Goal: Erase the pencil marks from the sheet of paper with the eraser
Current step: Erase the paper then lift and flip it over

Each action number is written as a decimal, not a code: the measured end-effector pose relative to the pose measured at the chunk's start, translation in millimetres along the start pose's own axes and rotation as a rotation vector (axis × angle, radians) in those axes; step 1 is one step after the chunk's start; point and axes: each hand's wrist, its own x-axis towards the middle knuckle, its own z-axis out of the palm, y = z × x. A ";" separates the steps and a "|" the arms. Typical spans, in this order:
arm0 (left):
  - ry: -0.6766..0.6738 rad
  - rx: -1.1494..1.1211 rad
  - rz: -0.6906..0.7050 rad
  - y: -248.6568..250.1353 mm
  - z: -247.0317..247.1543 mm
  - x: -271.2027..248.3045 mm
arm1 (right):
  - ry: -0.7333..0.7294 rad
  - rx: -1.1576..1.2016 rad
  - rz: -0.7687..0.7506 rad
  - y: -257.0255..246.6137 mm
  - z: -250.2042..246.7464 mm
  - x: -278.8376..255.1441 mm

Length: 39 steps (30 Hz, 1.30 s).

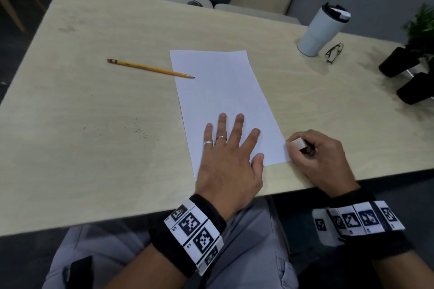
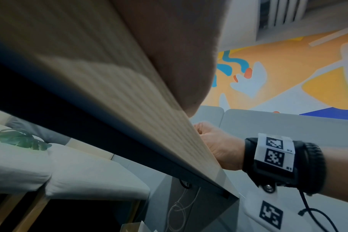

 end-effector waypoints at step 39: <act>0.056 0.129 -0.095 14.5 -19.6 6.3 | -0.371 0.197 0.035 -3.5 4.0 46.3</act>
